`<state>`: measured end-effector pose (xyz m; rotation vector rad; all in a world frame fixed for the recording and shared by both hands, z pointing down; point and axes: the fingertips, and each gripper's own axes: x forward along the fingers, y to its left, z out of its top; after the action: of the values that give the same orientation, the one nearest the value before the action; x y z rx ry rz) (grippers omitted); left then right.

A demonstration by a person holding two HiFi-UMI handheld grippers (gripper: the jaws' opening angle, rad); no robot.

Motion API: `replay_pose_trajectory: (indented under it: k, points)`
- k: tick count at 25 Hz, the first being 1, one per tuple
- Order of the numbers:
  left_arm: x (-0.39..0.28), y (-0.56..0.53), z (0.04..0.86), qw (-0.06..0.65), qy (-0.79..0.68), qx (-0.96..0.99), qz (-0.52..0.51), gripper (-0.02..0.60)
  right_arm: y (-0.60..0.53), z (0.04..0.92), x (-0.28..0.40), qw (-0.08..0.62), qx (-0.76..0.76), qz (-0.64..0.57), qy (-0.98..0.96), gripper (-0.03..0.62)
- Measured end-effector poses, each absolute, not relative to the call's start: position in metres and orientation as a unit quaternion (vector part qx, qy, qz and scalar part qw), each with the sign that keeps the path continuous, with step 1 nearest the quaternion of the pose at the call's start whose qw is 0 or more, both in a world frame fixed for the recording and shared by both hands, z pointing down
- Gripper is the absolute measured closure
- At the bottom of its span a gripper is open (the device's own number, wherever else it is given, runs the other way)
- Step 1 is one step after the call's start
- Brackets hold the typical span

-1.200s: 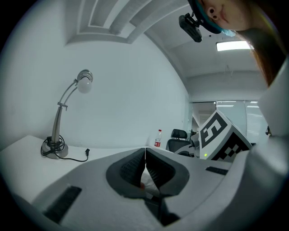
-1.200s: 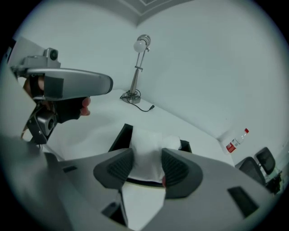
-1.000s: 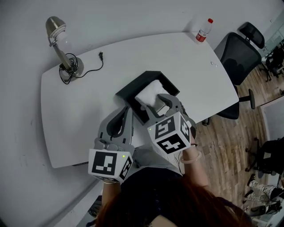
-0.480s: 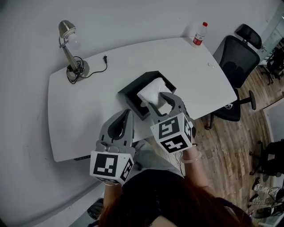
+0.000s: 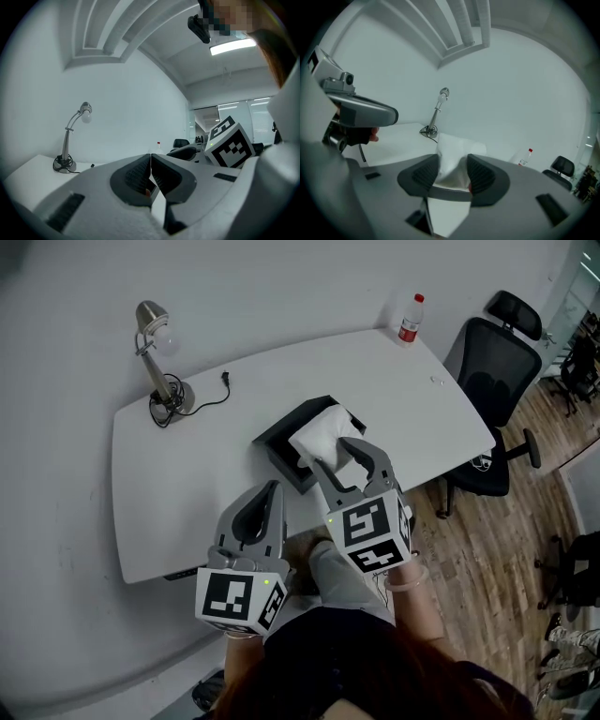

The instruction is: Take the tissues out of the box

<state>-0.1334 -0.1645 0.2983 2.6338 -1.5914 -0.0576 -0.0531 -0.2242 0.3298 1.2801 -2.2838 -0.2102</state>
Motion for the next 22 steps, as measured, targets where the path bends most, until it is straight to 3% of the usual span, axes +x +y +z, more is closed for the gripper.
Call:
replay_pose_trajectory:
  k: [22]
  points:
    - [-0.09, -0.136, 0.285, 0.012, -0.526, 0.851, -0.009, 0.56, -0.18, 0.302, -0.023, 0.187, 0.453, -0.082, -0.868, 0.391]
